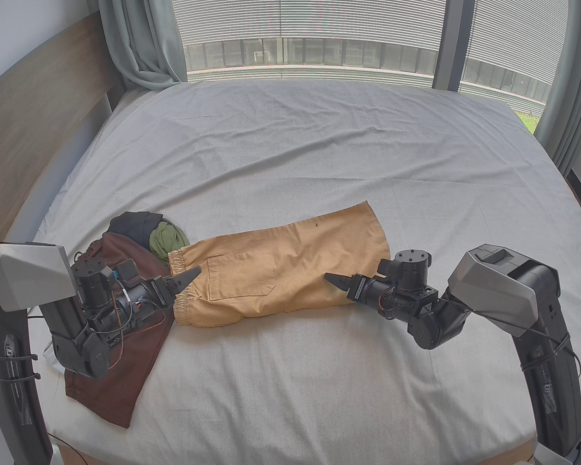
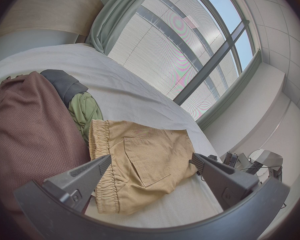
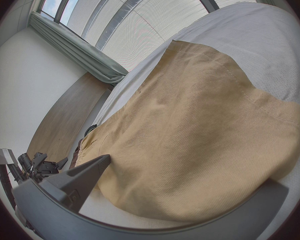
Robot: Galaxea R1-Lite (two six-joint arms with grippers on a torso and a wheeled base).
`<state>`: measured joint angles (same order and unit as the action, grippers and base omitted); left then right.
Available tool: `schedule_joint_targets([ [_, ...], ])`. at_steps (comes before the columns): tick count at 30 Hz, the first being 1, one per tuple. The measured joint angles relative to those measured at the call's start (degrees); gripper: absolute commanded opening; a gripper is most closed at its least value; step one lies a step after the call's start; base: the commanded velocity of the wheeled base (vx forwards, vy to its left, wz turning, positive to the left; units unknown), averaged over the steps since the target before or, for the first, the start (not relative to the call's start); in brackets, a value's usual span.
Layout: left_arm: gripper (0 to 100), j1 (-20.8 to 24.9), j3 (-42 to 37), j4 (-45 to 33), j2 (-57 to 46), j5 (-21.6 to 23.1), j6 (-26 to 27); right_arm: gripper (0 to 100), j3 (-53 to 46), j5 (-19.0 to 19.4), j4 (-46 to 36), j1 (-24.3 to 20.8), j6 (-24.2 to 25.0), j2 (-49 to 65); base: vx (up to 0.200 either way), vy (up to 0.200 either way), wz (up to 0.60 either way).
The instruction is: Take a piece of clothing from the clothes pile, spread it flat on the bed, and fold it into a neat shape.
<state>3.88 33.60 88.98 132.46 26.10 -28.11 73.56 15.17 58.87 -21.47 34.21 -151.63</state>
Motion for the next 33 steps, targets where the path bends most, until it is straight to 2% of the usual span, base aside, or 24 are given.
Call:
schedule_joint_targets([
  [2, 100, 0.0, 0.0, 0.0, 0.0, 0.0, 0.0, 100, 0.0, -0.4, 0.0, 0.0, 0.0, 0.0, 0.0, 0.0, 0.0],
  [3, 100, 0.0, 0.0, 0.0, 0.0, 0.0, 0.0, 0, 0.0, -0.4, 0.0, 0.0, 0.0, 0.0, 0.0, 0.0, 0.0],
  [17, 100, 0.1, -0.1, 0.0, 0.1, 0.3, 0.0, 0, -1.0, -0.5, 1.5, 0.0, 0.0, -0.8, 0.0, 0.0, 0.0],
  [33, 100, -0.3, -0.4, 0.0, 0.3, 1.8, 0.0, 0, -14.0, -0.6, 5.7, -0.4, -2.3, 3.9, 0.0, 0.0, 0.0],
])
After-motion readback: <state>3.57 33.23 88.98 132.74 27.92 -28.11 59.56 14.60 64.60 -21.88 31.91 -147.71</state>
